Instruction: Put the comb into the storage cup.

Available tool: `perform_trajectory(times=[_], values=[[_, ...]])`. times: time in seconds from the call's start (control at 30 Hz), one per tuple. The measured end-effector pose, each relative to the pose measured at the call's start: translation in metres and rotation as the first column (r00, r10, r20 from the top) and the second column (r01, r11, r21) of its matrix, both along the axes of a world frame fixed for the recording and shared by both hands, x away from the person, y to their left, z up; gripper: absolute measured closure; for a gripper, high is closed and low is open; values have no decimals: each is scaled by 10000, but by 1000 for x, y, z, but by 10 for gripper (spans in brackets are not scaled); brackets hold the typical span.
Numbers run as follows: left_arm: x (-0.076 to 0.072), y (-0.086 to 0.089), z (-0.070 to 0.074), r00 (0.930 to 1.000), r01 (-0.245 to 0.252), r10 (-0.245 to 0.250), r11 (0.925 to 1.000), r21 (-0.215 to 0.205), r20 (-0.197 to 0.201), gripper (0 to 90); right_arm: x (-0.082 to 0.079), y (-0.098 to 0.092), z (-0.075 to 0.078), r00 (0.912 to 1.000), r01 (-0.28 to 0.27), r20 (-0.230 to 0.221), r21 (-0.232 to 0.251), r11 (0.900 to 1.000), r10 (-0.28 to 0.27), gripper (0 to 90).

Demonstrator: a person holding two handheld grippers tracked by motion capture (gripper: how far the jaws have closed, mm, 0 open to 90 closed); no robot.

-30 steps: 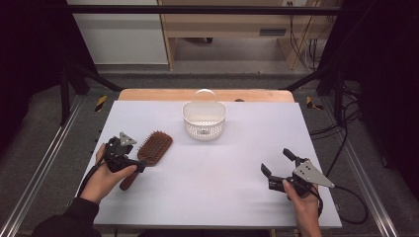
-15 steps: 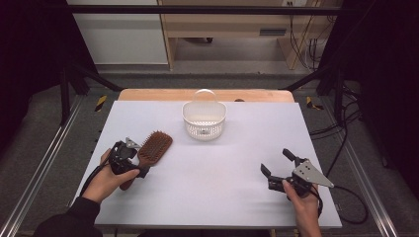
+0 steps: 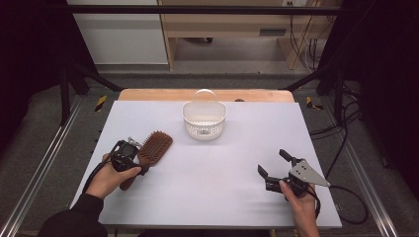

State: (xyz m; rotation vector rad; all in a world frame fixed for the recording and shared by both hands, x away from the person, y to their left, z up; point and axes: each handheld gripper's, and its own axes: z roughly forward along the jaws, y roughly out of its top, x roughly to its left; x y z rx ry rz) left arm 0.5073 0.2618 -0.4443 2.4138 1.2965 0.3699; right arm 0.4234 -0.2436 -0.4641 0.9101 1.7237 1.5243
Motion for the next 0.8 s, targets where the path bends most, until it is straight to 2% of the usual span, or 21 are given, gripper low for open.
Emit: perform_trajectory(times=[0.23,0.43,0.8], values=[[1,0,2,9996,62,-65,9999,-102,-269,413,0,-1,0,10000,17,-24,32,10000,-17,60],[2,-1,1,9993,93,-92,9999,36,-372,477,0,-1,0,10000,35,-28,29,10000,-35,60],[2,-1,-1,9981,161,-157,9999,55,-591,545,0,-2,0,10000,42,-27,58,10000,-42,60]])
